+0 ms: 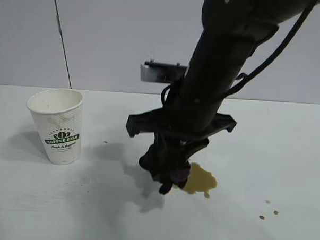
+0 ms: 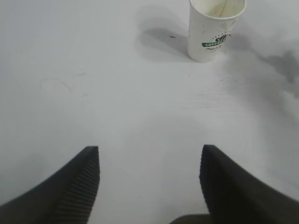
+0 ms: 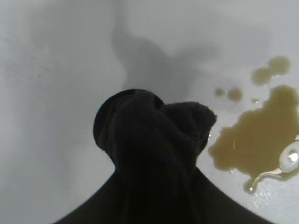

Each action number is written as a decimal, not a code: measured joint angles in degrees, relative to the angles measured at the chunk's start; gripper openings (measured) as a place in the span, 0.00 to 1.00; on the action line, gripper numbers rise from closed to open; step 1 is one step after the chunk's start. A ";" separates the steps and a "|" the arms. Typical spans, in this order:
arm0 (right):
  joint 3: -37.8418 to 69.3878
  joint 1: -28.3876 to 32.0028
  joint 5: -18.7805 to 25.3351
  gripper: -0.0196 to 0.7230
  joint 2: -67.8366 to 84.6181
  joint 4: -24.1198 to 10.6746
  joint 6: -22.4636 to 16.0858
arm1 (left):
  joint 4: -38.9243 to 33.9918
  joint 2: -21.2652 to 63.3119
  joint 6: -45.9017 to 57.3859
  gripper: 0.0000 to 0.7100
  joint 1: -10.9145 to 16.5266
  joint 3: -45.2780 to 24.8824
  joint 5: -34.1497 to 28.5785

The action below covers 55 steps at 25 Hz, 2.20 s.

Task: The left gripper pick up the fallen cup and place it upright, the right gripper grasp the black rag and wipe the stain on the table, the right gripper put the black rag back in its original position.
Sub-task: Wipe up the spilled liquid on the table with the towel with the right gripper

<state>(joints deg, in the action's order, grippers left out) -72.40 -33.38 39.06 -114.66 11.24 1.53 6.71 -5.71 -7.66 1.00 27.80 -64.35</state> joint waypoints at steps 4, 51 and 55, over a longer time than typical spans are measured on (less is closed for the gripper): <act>-0.12 0.00 0.00 0.21 -2.27 -1.13 0.00 | 0.00 0.00 0.00 0.64 0.00 0.00 0.00; -5.95 6.04 -12.20 0.21 -8.26 -10.28 -9.60 | 0.00 0.00 0.00 0.64 0.00 0.00 0.00; -8.31 8.45 -4.77 0.21 -8.56 -13.84 -13.14 | 0.00 0.00 0.00 0.64 0.00 0.00 0.00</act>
<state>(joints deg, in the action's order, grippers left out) -80.71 -24.93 34.29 -123.22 -2.60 -11.61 6.71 -5.71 -7.66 1.00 27.80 -64.35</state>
